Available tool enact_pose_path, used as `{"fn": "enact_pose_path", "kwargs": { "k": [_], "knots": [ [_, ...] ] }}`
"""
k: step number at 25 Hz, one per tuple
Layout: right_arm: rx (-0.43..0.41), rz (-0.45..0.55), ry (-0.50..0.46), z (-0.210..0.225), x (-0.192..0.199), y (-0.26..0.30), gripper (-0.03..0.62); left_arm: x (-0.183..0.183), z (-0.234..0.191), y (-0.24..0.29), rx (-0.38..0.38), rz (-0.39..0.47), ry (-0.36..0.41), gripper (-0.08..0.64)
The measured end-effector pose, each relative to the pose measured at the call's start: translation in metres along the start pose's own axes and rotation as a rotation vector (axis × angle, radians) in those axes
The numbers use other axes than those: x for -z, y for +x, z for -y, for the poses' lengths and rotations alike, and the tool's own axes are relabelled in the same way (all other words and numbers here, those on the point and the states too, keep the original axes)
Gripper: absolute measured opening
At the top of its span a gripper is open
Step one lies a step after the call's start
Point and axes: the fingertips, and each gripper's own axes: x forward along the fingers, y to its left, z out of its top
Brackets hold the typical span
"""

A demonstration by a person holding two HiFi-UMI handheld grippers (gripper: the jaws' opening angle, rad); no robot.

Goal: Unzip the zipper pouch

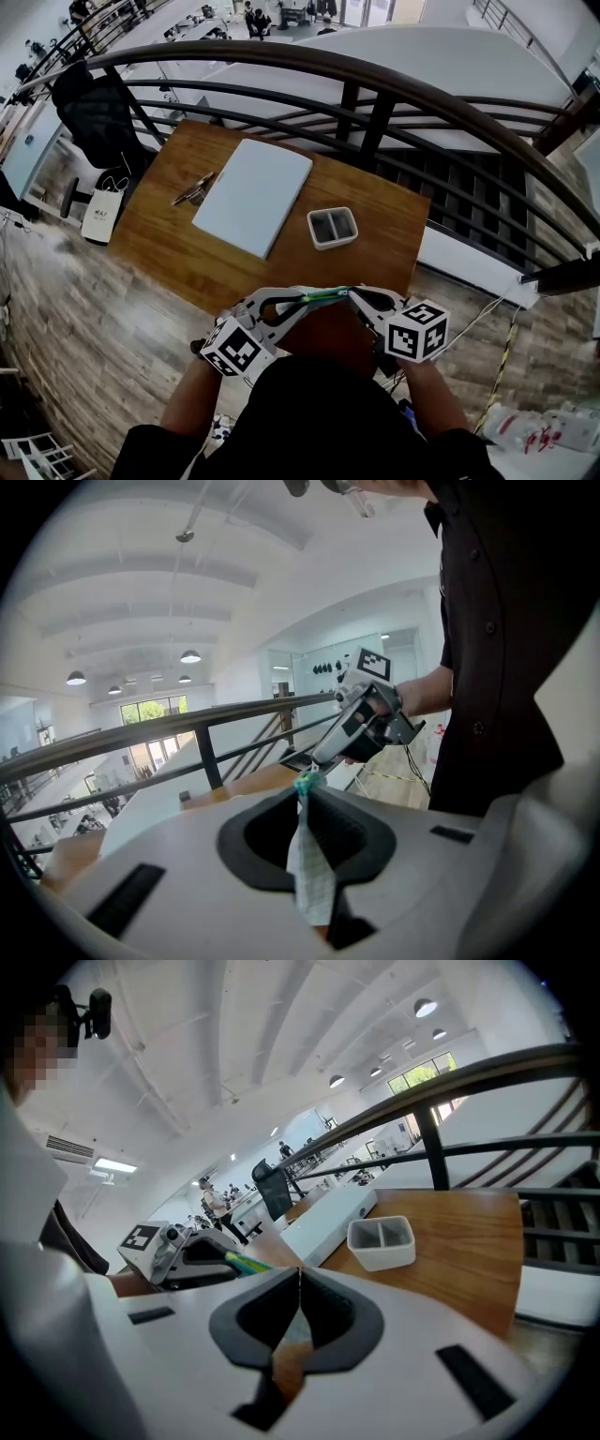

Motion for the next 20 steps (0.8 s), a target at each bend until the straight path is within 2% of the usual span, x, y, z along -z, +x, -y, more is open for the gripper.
{"fn": "enact_pose_path", "kwargs": {
  "k": [14,20],
  "knots": [
    [0.043,0.020,-0.025,0.008,-0.002,-0.002,0.005,0.004,-0.004,-0.005,-0.018,-0.012,-0.002,0.040],
    [0.095,0.019,-0.056,0.017,-0.002,-0.005,0.003,0.007,-0.007,-0.009,-0.030,-0.012,-0.020,0.040]
  ]
}}
